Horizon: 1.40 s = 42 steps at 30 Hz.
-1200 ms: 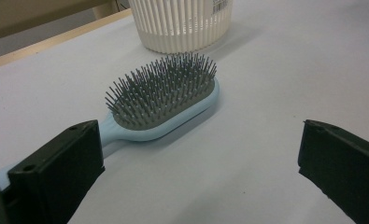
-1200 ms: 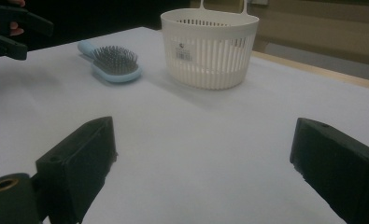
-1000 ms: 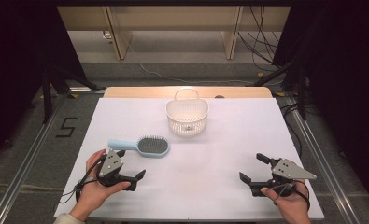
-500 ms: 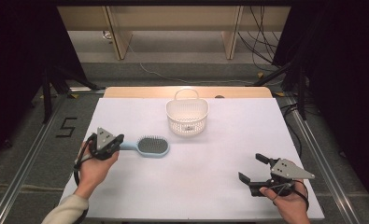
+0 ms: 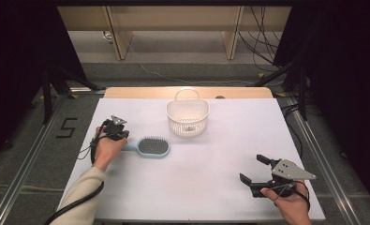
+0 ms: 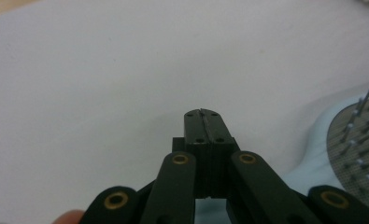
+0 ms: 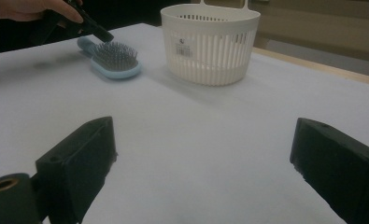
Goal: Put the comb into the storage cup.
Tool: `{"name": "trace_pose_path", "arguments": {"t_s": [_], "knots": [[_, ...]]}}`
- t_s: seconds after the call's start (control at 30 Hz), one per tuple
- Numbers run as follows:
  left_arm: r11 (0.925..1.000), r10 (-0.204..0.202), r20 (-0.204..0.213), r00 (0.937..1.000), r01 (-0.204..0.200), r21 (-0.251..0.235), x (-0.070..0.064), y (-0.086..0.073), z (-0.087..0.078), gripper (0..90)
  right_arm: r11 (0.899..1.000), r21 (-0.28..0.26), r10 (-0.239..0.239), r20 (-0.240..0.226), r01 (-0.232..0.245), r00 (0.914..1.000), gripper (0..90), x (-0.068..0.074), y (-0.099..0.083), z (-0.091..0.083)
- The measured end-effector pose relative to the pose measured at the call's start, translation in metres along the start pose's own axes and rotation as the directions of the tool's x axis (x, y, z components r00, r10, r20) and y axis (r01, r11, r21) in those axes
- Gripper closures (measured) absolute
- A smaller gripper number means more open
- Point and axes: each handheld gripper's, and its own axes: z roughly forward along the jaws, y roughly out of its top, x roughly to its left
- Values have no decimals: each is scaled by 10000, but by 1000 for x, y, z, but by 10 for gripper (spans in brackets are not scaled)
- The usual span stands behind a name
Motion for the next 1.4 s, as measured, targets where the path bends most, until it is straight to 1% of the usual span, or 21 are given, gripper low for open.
{"name": "trace_pose_path", "arguments": {"t_s": [0.03, 0.1, 0.27, 0.43, 0.47, 0.53, 0.6, 0.77, 0.8, 1.0, 1.17, 1.3, 1.33, 1.4], "knots": [[10000, -38, -8, 10000, 39, 83, 0, 0, 1, 898, 10000, 2, 22, -3, -22, 10000, 76, 0, 0, 0], [9996, 26, -172, 9998, -21, 288, 1, -1, 4, 898, 10000, 30, 12, 3, -12, 10000, 76, 0, 0, 0], [9987, 107, -293, 9995, -93, 492, 3, -1, 5, 898, 10000, 54, -2, -4, 2, 10000, 76, 0, 0, 0], [9977, 217, -269, 9994, -199, 643, 1, -2, 7, 898, 10000, 60, 21, 3, -21, 10000, 76, 0, 0, 0], [9973, 307, -252, 9992, -289, 678, 0, -3, 9, 899, 10000, 53, 18, 17, -18, 10000, 76, 0, 0, 0], [9970, 364, -273, 9990, -344, 687, 0, -2, 9, 898, 10000, 44, 17, 9, -17, 10000, 76, 0, 0, 0], [9975, 283, -232, 9993, -268, 653, -1, -2, 9, 899, 10000, 44, 19, -2, -19, 10000, 76, 0, 0, 0], [9968, 340, -321, 9989, -316, 734, -2, -2, 9, 899, 10000, 40, 20, 28, -20, 10000, 76, 0, -1, 0], [9960, 444, -374, 9983, -413, 795, -3, -1, 9, 899, 10000, 57, 14, 26, -15, 10000, 76, 0, -1, 0], [9925, 671, -469, 9966, -619, 1058, -8, 0, 7, 900, 10000, 62, 31, 39, -31, 10000, 76, 0, -1, 0], [9910, 625, -405, 9972, -572, 1208, -9, 0, 5, 900, 10000, 66, 32, 44, -32, 10000, 76, 0, -1, -1], [9883, 708, -348, 9969, -654, 1377, -10, 0, 3, 900, 10000, 58, 30, 57, -30, 10000, 76, 0, -1, 0], [9866, 720, -253, 9971, -674, 1485, -11, -1, 1, 900, 10000, 63, 32, 54, -32, 10000, 76, 0, -1, -1], [9858, 694, -189, 9974, -657, 1546, -12, -2, -1, 900, 10000, 63, 46, 45, -47, 10000, 76, 0, -1, -1]]}}
